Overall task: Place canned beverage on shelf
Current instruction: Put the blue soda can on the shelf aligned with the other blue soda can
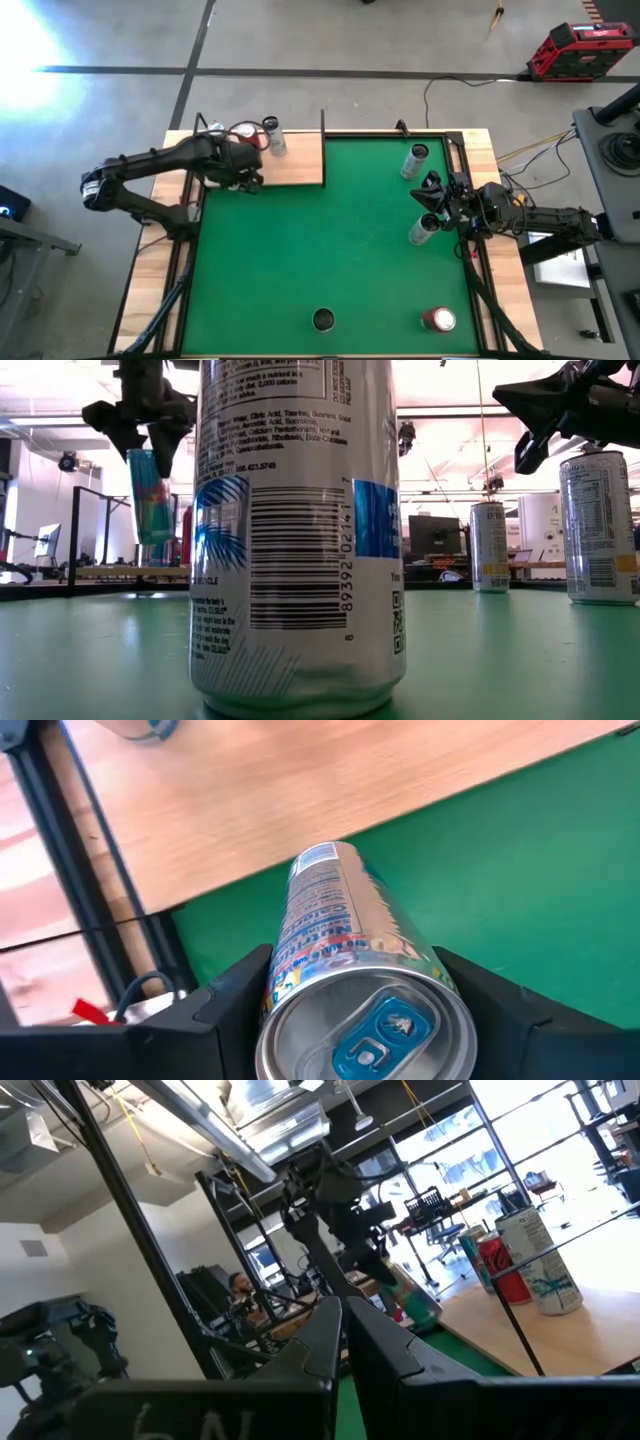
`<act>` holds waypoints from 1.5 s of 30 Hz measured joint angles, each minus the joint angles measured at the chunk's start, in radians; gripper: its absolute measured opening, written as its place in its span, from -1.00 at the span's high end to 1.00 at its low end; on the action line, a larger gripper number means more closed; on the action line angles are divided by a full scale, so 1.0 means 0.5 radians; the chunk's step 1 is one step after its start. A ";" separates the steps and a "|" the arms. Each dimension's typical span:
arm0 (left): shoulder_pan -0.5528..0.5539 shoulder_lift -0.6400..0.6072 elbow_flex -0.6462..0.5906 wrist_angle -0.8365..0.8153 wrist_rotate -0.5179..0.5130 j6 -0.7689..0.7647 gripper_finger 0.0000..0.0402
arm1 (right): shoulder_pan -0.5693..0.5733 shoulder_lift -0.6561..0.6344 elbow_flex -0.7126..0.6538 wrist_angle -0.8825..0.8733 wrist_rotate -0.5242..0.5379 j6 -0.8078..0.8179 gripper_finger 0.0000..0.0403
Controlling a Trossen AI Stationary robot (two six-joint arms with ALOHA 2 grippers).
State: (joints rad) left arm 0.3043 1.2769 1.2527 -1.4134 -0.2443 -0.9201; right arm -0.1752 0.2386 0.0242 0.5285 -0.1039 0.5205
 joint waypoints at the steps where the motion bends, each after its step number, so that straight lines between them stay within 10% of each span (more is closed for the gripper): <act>1: 0.015 -0.003 0.015 -0.016 0.001 0.006 -0.11 | 0.001 0.000 0.000 0.000 0.001 -0.001 0.94; 45: 1.184 0.046 -0.141 0.181 0.279 0.331 -0.13 | 0.000 0.000 0.001 0.000 0.000 -0.001 0.94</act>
State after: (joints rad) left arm 0.8965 1.3001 1.1822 -1.3229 -0.1047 -0.7546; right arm -0.1753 0.2385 0.0245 0.5285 -0.1039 0.5202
